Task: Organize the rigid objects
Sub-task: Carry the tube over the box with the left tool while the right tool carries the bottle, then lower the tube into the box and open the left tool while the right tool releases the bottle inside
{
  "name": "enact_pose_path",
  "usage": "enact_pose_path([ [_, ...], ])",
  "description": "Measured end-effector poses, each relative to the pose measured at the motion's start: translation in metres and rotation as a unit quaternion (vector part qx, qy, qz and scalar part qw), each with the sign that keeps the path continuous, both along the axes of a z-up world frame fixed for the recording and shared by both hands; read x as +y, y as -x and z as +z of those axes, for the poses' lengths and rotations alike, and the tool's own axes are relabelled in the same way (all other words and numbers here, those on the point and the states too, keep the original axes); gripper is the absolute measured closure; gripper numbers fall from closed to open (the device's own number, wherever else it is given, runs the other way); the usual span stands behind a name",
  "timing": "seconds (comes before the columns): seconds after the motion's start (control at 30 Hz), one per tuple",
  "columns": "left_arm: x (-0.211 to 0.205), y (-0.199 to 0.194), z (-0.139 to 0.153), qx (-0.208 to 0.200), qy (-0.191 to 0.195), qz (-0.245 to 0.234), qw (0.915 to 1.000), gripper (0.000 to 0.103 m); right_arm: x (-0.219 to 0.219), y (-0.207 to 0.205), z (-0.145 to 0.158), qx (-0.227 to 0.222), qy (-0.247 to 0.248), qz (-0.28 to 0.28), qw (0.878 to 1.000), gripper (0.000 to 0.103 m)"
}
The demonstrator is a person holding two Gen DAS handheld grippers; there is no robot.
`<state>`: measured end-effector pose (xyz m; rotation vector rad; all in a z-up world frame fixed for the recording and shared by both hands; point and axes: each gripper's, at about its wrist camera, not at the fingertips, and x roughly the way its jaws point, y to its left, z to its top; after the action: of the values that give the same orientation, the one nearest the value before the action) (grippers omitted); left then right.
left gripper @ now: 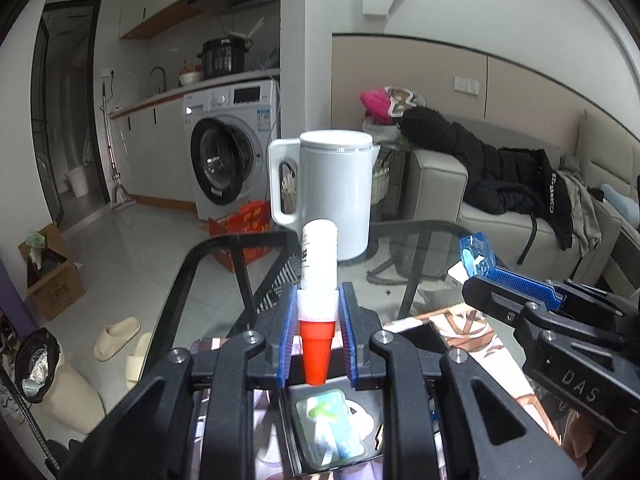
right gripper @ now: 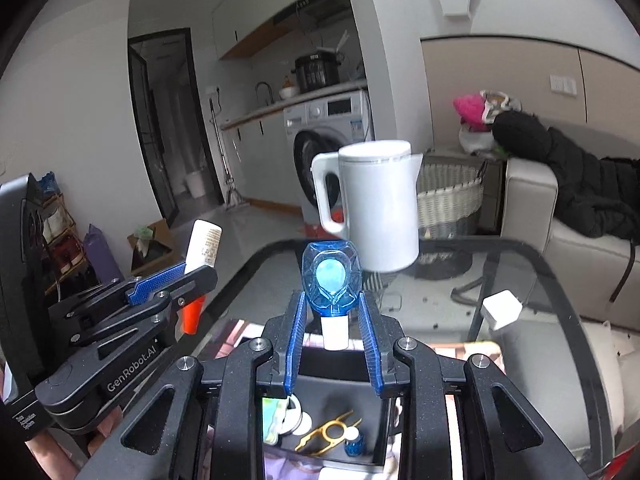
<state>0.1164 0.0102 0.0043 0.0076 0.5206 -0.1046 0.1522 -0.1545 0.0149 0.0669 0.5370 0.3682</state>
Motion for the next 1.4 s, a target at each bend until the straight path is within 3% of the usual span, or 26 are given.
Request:
enact_pose_path([
  [0.17, -0.005, -0.011, -0.016, 0.048, -0.004, -0.016, 0.9987, 0.084, -0.002, -0.011, -0.016, 0.047, -0.008, 0.003, 0.999, 0.076],
  [0.43, -0.014, -0.022, -0.042, 0.128, -0.025, -0.034, 0.9909, 0.084, 0.006, -0.026, -0.053, 0.136, 0.021, 0.012, 0.99, 0.077],
  [0.6, -0.017, -0.033, -0.066, 0.2, -0.034, -0.045, 0.9781, 0.084, 0.003, -0.036, -0.075, 0.194, 0.02, 0.01, 0.981, 0.076],
  [0.87, -0.026, -0.029, -0.091, 0.252, -0.058, -0.054, 0.9643, 0.085, 0.015, -0.037, -0.094, 0.232, 0.054, 0.026, 0.971, 0.076],
  [0.97, -0.025, -0.024, -0.088, 0.249, -0.064, -0.057, 0.9647, 0.084, 0.016, -0.038, -0.105, 0.255, 0.062, 0.031, 0.964, 0.078],
  [1.1, -0.023, -0.021, -0.088, 0.245, -0.068, -0.058, 0.9653, 0.084, 0.02, -0.035, -0.108, 0.258, 0.082, 0.037, 0.962, 0.078],
  [1.3, -0.022, -0.021, -0.087, 0.239, -0.069, -0.061, 0.9667, 0.081, 0.021, -0.033, -0.11, 0.258, 0.073, 0.041, 0.963, 0.075],
  [1.4, -0.025, -0.015, -0.082, 0.222, -0.085, -0.062, 0.9693, 0.07, 0.019, -0.032, -0.106, 0.253, 0.07, 0.04, 0.964, 0.074],
])
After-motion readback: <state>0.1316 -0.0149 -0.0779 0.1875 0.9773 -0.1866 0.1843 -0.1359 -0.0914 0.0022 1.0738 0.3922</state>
